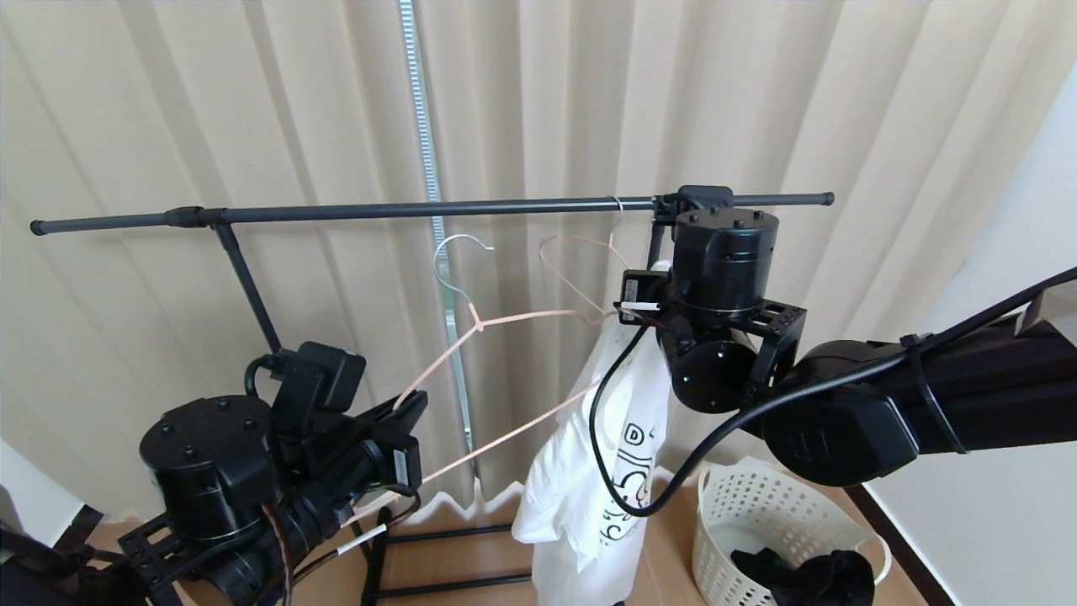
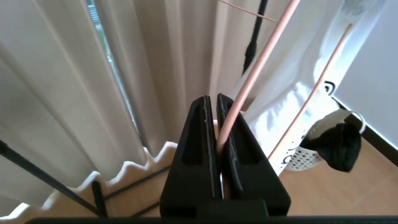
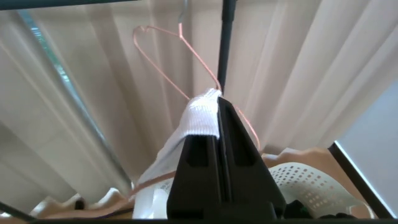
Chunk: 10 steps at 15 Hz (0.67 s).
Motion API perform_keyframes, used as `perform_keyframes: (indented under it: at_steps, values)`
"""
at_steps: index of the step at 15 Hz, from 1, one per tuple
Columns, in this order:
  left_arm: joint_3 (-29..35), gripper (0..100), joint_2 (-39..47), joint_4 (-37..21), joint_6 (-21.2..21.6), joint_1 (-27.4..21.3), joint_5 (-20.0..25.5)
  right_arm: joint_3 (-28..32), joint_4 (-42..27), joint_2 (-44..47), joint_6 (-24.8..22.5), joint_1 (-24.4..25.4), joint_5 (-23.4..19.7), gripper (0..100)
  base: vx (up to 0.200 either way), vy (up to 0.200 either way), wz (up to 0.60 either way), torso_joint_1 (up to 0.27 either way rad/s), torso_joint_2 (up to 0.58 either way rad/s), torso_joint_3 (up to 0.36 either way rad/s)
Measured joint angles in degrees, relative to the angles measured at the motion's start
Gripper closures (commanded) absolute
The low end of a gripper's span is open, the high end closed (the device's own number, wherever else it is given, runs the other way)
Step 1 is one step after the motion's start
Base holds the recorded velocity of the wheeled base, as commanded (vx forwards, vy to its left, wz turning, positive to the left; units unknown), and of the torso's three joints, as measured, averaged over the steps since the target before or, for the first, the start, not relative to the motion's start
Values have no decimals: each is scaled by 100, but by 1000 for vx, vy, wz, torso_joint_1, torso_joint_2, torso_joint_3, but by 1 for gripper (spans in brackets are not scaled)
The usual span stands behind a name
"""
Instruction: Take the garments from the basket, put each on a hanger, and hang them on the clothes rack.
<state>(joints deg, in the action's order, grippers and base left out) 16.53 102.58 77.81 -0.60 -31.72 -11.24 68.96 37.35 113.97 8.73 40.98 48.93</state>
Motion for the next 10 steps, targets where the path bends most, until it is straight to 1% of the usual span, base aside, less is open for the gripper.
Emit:
perform_keyframes:
  at_steps: [3, 5, 10]
  values:
    - [160, 100, 11, -2, -5, 63, -325, -4, -7, 23, 0, -11, 0, 100, 0, 0, 0, 0, 0, 0]
    - [246, 100, 20, -5, -24, 57, -397, -48, -10, 33, -2, 71, 2, 100, 0, 0, 0, 0, 0, 0]
    - [279, 100, 33, -16, -24, -26, -457, -207, 4, 98, 22, 619, 6, 100, 0, 0, 0, 0, 0, 0]
